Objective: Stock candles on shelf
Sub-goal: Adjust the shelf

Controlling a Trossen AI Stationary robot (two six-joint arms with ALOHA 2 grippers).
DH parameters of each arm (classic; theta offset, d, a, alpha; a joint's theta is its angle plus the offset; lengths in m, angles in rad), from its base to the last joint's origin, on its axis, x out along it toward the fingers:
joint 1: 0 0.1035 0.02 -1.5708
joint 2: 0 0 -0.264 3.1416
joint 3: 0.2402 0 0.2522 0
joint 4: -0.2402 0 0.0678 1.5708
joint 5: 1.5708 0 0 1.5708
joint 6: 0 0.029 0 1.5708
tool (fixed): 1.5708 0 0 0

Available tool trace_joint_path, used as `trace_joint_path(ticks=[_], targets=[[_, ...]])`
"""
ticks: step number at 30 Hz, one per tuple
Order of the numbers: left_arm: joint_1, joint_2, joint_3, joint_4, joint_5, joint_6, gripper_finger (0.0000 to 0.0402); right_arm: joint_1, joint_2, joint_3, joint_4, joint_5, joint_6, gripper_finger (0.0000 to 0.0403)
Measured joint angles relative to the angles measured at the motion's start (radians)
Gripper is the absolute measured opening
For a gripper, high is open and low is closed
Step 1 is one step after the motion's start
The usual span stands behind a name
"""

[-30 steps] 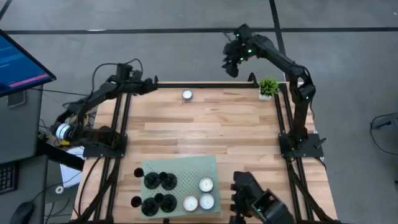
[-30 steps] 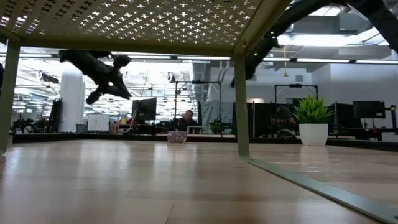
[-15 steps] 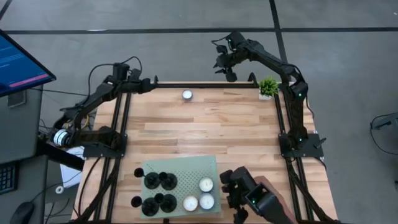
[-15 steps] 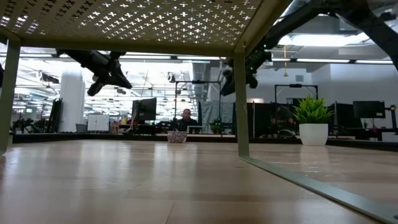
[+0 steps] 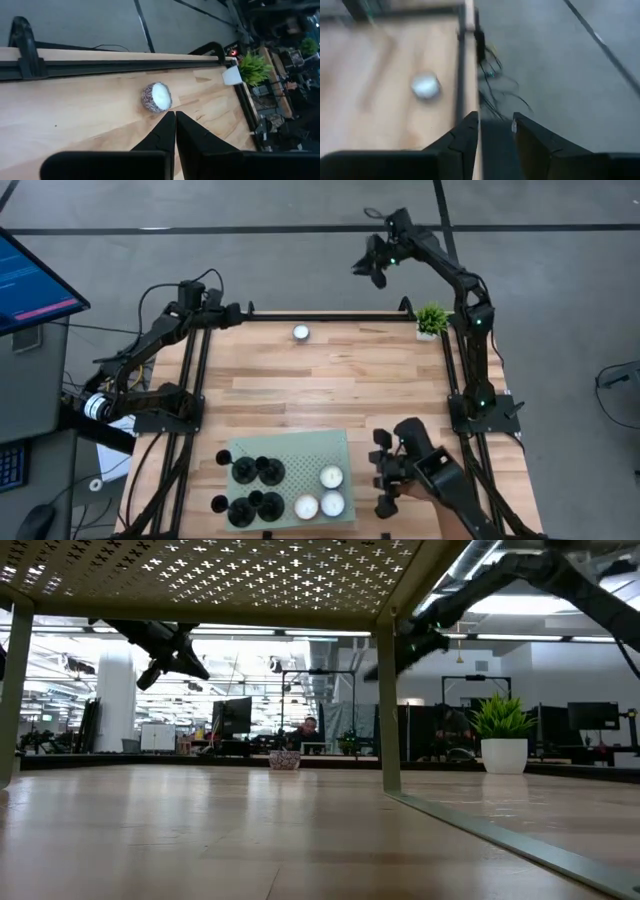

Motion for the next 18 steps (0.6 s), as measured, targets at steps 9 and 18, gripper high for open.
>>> trace_joint_path(ticks=[9, 18], targets=[[0.0, 0.061, 0.0, 0.001, -0.09, 0.019, 0.0004, 0.125, -0.003, 0.214, -0.255, -0.145, 0.075, 0.0074], [-0.067, 0.307, 0.0, -0.001, -0.055, 0.174, 0.0002, 0.181, -0.098, 0.26, -0.501, -0.089, -0.008, 0.004]])
